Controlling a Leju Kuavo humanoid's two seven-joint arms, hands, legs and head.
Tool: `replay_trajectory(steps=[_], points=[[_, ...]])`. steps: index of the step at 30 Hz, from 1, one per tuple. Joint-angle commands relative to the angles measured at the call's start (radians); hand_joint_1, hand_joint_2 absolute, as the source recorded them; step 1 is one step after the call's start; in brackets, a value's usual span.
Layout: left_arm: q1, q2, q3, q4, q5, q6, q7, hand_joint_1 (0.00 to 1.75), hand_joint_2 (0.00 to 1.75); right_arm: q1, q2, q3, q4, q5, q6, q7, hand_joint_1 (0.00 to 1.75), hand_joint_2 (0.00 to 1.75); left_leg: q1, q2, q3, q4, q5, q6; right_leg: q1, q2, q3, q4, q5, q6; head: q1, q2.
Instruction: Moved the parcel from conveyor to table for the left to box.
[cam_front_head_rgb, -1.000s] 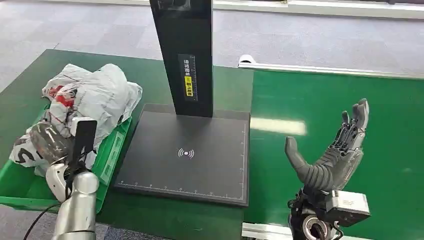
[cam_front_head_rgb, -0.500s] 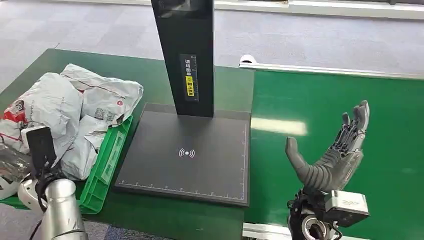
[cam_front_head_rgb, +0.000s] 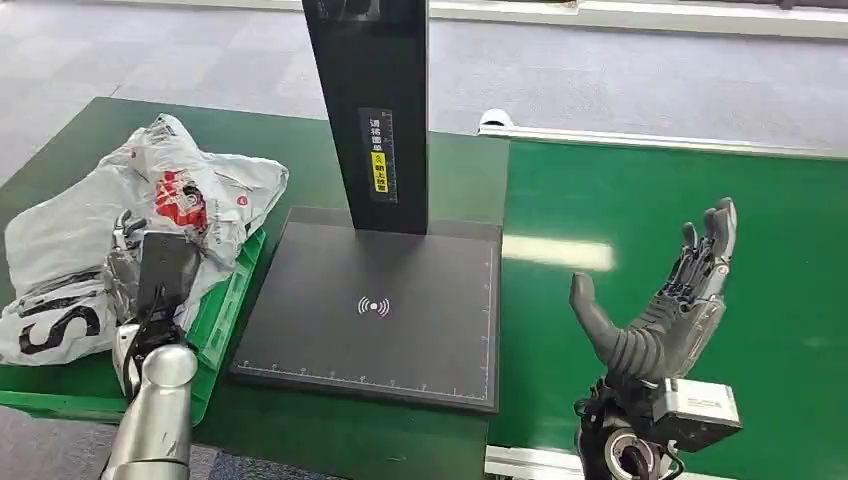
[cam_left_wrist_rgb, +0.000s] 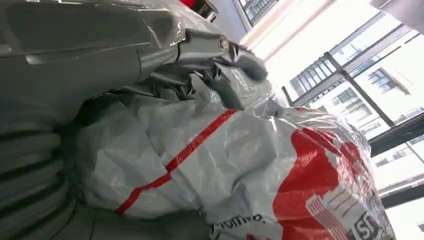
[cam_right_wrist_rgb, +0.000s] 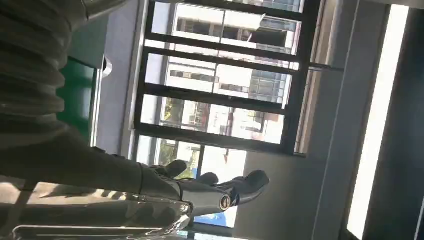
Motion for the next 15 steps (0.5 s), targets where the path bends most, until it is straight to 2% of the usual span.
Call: replay_trajectory(steps=[1, 10, 15], points=[[0.006, 0.026, -0.008, 0.041, 0.069, 0.076, -0.044, 0.00, 1.75, -0.028, -0.011, -0.004, 0.067, -0.003, -0.008, 0.002, 0.00, 1.75, 0.000, 0.001, 0.000, -0.001, 0.000, 0.000, 0.000, 0.001, 0.000, -0.001, 0.001, 0.000, 0.000, 0.000], [0.025, 0.013, 0.008, -0.018, 0.163, 0.162, -0.126, 0.00, 1.75, -0.027, -0.009, 0.002, 0.077, -0.010, -0.019, -0.003, 0.00, 1.75, 0.000, 0.001, 0.000, -0.001, 0.001, 0.001, 0.000, 0.001, -0.001, -0.002, 0.001, 0.000, 0.000, 0.000], [0.044, 0.007, -0.011, -0.071, 0.239, 0.164, -0.187, 0.00, 1.75, -0.028, -0.011, 0.002, 0.085, -0.013, -0.023, -0.006, 0.00, 1.75, 0.000, 0.002, -0.001, -0.003, 0.002, 0.001, 0.000, 0.002, -0.001, -0.003, 0.002, 0.000, 0.000, 0.000]])
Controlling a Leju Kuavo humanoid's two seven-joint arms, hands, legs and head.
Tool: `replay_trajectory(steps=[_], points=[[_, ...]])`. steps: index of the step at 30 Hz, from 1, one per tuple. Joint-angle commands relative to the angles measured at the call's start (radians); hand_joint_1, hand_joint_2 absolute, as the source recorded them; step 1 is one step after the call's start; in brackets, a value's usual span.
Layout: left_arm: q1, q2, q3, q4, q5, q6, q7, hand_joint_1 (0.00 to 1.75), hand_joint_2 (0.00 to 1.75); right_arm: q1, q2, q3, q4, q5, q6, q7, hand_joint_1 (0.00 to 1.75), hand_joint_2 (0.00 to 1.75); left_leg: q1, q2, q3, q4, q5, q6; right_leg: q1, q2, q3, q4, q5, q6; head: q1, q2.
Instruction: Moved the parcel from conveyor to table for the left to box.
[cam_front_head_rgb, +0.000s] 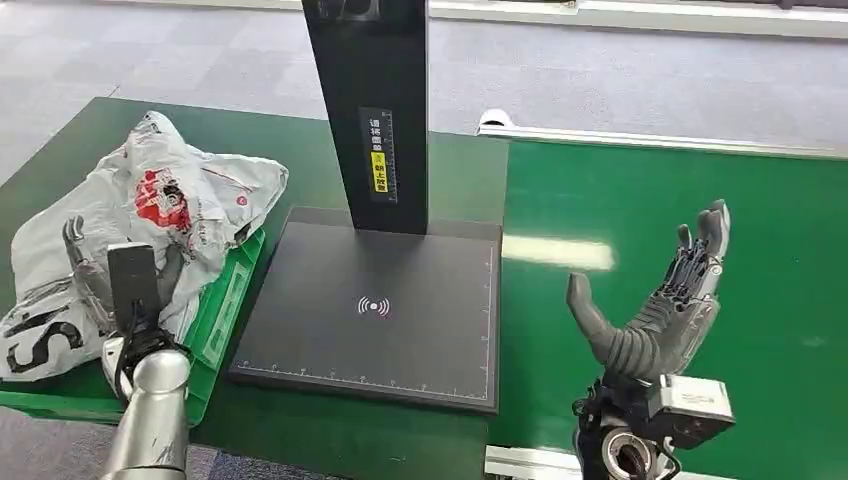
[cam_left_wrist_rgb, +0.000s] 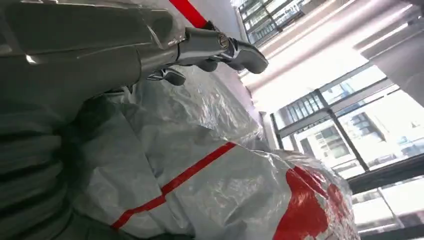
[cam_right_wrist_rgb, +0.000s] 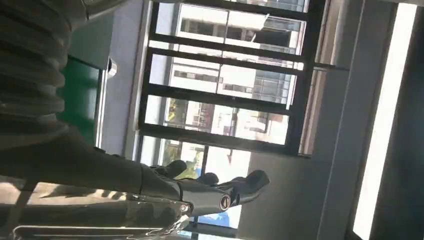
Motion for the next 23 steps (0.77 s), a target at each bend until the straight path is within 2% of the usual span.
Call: replay_trajectory(steps=[1, 3, 4, 5, 7, 10, 13, 17, 23], points=[[0.032, -0.008, -0.027, -0.093, 0.167, -0.033, -0.138, 0.00, 1.75, -0.028, -0.013, 0.002, 0.066, -0.013, -0.003, -0.006, 0.00, 1.75, 0.000, 0.001, -0.001, -0.003, 0.002, 0.001, 0.000, 0.001, -0.001, -0.003, 0.002, 0.000, 0.000, 0.000], [0.057, -0.012, -0.054, -0.155, 0.223, -0.066, -0.170, 0.00, 1.75, -0.030, -0.014, -0.001, 0.069, -0.018, 0.001, -0.008, 0.00, 1.75, 0.000, 0.001, -0.001, 0.000, 0.000, 0.001, 0.000, 0.001, -0.001, -0.001, 0.001, 0.000, 0.000, 0.000], [0.085, -0.013, -0.092, -0.225, 0.329, -0.149, -0.233, 0.00, 1.75, -0.034, -0.016, -0.001, 0.074, -0.024, 0.010, -0.009, 0.00, 1.75, 0.000, 0.001, -0.001, -0.001, 0.001, 0.001, 0.000, 0.001, -0.001, -0.002, 0.002, 0.000, 0.000, 0.000], [0.093, -0.019, -0.101, -0.248, 0.324, -0.144, -0.228, 0.00, 1.75, -0.038, -0.017, -0.003, 0.077, -0.024, 0.012, -0.010, 0.00, 1.75, 0.000, 0.001, -0.001, 0.000, 0.000, 0.001, 0.000, 0.001, -0.001, -0.001, 0.001, 0.000, 0.000, 0.000], [0.141, -0.011, -0.171, -0.344, 0.480, -0.310, -0.291, 0.00, 1.75, -0.050, -0.018, -0.001, 0.094, -0.031, 0.033, -0.007, 0.00, 1.75, 0.000, 0.001, -0.002, 0.000, 0.000, 0.001, 0.001, 0.000, -0.002, -0.001, 0.001, 0.000, 0.000, 0.000], [0.210, -0.025, -0.265, -0.444, 0.557, -0.439, -0.320, 0.00, 1.75, -0.060, -0.016, 0.005, 0.127, -0.031, 0.055, 0.003, 0.00, 1.75, 0.000, 0.002, -0.001, -0.001, 0.000, 0.001, 0.000, 0.002, -0.001, -0.002, 0.001, 0.000, 0.000, 0.000], [0.264, -0.027, -0.366, -0.488, 0.522, -0.480, -0.334, 0.00, 1.75, -0.054, -0.016, 0.010, 0.155, -0.048, 0.092, 0.020, 0.00, 1.75, 0.000, 0.003, -0.001, -0.001, 0.000, 0.001, 0.000, 0.003, -0.001, -0.002, 0.001, 0.000, 0.000, 0.000], [0.302, -0.043, -0.462, -0.460, 0.465, -0.489, -0.312, 0.00, 1.75, -0.040, -0.032, 0.023, 0.218, -0.069, 0.152, 0.047, 0.00, 1.75, 0.000, 0.001, 0.000, -0.001, 0.000, 0.001, 0.000, 0.001, 0.000, -0.002, 0.001, 0.000, 0.000, 0.000], [0.318, -0.077, -0.517, -0.173, 0.542, -0.541, -0.271, 0.00, 1.75, 0.007, -0.018, -0.015, 0.339, -0.149, 0.262, 0.063, 0.00, 1.75, 0.000, -0.001, 0.002, -0.003, 0.000, 0.001, 0.000, -0.001, 0.003, -0.004, 0.000, 0.000, 0.000, 0.000]])
